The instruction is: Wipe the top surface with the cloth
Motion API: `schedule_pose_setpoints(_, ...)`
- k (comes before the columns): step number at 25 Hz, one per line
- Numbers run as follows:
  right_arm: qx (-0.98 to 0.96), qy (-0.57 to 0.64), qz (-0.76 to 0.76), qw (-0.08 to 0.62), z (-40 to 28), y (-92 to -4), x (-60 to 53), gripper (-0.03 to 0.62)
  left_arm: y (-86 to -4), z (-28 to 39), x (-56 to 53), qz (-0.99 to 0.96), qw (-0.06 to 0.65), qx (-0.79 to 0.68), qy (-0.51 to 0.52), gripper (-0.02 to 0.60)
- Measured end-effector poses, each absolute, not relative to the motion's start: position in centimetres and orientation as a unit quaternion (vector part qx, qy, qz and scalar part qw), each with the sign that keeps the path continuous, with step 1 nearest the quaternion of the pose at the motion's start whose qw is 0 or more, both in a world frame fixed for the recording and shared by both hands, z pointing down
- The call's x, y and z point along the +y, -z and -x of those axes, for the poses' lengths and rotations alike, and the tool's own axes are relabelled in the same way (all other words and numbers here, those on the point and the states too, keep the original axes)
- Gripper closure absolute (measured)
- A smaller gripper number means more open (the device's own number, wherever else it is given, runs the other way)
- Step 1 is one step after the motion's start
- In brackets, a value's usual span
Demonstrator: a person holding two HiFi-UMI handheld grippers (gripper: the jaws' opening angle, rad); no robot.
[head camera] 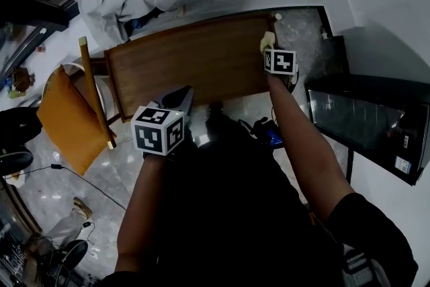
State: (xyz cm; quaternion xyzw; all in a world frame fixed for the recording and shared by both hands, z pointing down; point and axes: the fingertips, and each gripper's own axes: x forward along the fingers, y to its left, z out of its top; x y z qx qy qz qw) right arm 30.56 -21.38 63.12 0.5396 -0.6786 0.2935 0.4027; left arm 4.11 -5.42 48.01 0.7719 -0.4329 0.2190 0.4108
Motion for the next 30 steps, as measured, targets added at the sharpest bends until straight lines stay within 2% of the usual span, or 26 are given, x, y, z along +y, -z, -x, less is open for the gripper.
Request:
schedule_pose_setpoints(3,-0.695,-0.269,-0.549,0.377,-29.6,-61.5,-21.6,0.516,-47.9,-1.4,-4.5,-0.765,0.417,-0.445,-0.209,0.568)
schedule_pose_setpoints(5,-0.728,-0.273,-0.532,0.335,-26.3,-60.2,-21.4,0.516,-47.7,0.9,-3.5,-0.759,0.427,-0.449,-0.2,0.568)
schedule_pose_setpoints(8,-0.793,-0.278,-0.473,0.263,-17.8,-58.1,-20.6,0.516,-47.3,4.7,-1.6,-0.752,0.431,-0.457,-0.198,0.568)
schedule_pose_setpoints(13,-0.851,-0.317,-0.347,0.236,-0.6,-57.2,-15.4,0.516,-45.4,11.8,0.9,-0.749,0.416,-0.485,-0.176,0.568)
schedule_pose_setpoints(17,-0.872,-0.338,-0.256,0.246,12.5,-58.3,-10.7,0.516,-44.9,17.1,3.1,-0.748,0.415,-0.49,-0.167,0.568)
schedule_pose_setpoints(21,-0.87,-0.35,-0.207,0.279,20.5,-60.9,-6.8,0.516,-45.1,20.4,5.3,-0.736,0.461,-0.479,-0.126,0.568)
schedule_pose_setpoints(25,-0.859,-0.347,-0.185,0.327,24.1,-64.5,-4.1,0.516,-46.8,22.7,7.2,-0.733,0.471,-0.469,-0.145,0.569)
schedule_pose_setpoints(30,-0.869,-0.286,-0.18,0.362,24.6,-65.9,-3.4,0.516,-47.5,23.9,8.0,-0.738,0.462,-0.469,-0.146,0.568)
